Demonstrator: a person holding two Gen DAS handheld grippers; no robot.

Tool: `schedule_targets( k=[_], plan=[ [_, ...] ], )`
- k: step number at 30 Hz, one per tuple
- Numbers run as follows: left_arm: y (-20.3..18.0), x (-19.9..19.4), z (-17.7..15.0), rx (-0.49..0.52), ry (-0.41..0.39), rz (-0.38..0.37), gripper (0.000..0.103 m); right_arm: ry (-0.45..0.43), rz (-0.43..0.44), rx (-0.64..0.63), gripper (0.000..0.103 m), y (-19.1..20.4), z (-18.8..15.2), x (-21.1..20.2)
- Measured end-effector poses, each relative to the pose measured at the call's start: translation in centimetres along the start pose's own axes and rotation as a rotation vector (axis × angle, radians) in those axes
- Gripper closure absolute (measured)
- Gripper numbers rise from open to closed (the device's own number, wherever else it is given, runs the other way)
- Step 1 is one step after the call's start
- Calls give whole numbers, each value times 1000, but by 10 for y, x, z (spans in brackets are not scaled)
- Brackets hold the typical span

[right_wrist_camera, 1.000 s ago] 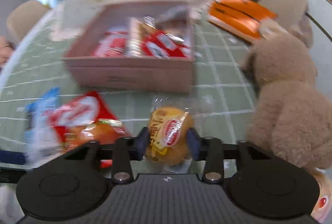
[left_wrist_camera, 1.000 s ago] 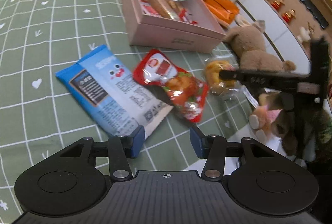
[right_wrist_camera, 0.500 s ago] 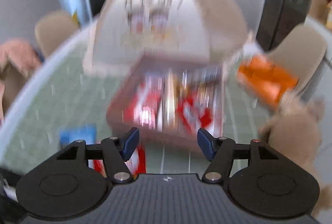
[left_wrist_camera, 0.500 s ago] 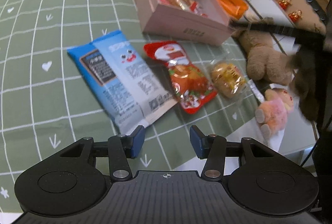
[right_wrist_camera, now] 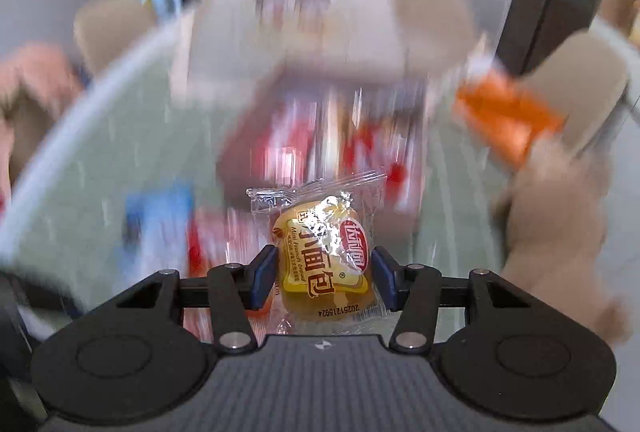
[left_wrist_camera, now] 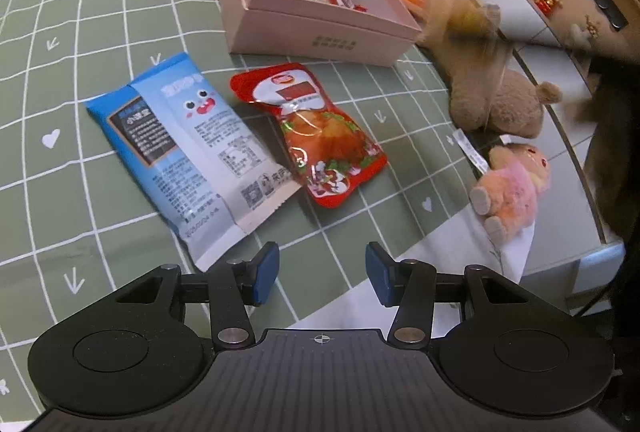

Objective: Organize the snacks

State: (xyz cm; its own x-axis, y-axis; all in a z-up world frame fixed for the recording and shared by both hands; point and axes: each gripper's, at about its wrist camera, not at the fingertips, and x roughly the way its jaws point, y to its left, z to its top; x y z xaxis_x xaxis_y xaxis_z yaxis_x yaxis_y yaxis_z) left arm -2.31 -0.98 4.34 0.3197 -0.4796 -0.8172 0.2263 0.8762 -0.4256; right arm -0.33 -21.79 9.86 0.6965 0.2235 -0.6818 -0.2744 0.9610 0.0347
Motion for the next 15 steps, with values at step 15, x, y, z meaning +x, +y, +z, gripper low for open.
schedule_targets(
  k=[15],
  plan=[
    [51, -24, 1, -185, -93, 79, 51, 25, 88, 69, 35, 20, 13, 61]
  ],
)
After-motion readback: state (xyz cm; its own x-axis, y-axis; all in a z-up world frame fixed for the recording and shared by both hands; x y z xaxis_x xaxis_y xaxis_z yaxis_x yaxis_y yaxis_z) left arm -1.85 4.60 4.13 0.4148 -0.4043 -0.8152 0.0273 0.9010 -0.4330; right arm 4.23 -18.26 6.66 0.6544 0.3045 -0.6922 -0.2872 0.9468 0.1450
